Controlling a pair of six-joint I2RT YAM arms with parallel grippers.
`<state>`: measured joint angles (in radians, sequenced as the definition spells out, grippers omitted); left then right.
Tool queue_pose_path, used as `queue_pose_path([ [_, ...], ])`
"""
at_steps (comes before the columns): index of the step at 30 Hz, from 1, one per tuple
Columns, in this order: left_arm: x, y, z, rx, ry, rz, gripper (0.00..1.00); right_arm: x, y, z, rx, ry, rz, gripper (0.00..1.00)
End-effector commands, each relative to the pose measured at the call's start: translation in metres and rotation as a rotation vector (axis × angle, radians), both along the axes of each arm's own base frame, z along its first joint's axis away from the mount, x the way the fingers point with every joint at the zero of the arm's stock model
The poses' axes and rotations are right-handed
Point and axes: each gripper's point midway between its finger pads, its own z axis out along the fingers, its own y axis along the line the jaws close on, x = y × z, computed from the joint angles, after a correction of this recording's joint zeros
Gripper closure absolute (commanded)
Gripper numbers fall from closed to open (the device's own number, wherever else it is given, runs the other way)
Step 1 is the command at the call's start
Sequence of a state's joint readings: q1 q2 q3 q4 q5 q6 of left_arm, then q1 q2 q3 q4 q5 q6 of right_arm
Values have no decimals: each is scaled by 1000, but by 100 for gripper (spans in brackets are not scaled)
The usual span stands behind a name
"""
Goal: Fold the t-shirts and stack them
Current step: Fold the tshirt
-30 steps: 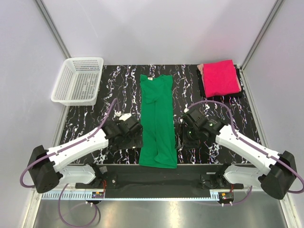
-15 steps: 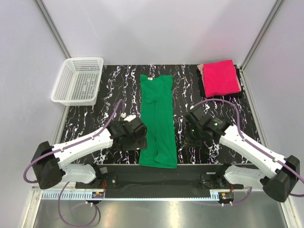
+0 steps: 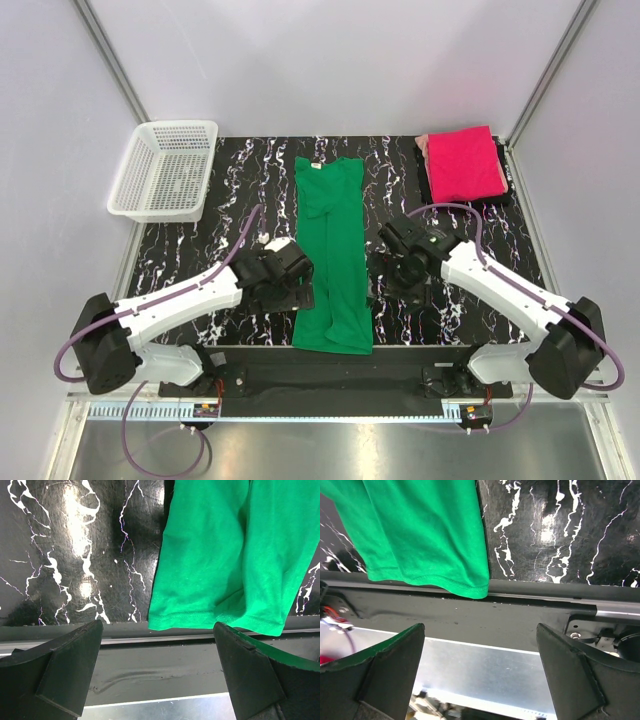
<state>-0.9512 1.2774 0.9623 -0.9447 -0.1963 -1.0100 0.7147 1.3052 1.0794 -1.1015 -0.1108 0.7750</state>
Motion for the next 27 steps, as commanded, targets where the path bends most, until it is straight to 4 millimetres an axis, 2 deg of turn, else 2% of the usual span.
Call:
queue_pose_path([
  [1,12,-6,21,-46,-77,12,1,0,0,11,69,31,-9,0],
  [5,12,-7,22,-36,-71,5,1,-3,2,-8,129,149,-29,0],
  [6,12,-7,21,-27,-67,6,1,-4,14,-8,201,185,-7,0],
  [9,14,-5,19,22,-51,5,1,-7,23,-17,251,233,10,0],
  [10,13,-2,18,40,-45,6,1,-5,27,-14,282,221,35,0],
  [13,16,0,22,64,-58,10,1,9,39,17,385,69,87,0],
  [14,18,0,24,65,-67,10,1,12,38,34,415,-11,92,0],
  [17,21,2,27,65,-85,18,1,21,26,42,370,-99,54,0],
  [19,24,-1,29,65,-94,16,1,23,29,50,390,-118,82,0],
  [23,26,-4,26,84,-82,-1,1,34,-4,61,244,-247,-52,0],
  [25,28,-5,28,89,-85,-3,1,27,-6,56,244,-226,-21,0],
  [26,28,-5,27,94,-85,-5,1,20,-2,52,253,-162,2,0],
  [27,29,-5,26,98,-82,-6,1,19,-7,49,212,-129,-19,0],
])
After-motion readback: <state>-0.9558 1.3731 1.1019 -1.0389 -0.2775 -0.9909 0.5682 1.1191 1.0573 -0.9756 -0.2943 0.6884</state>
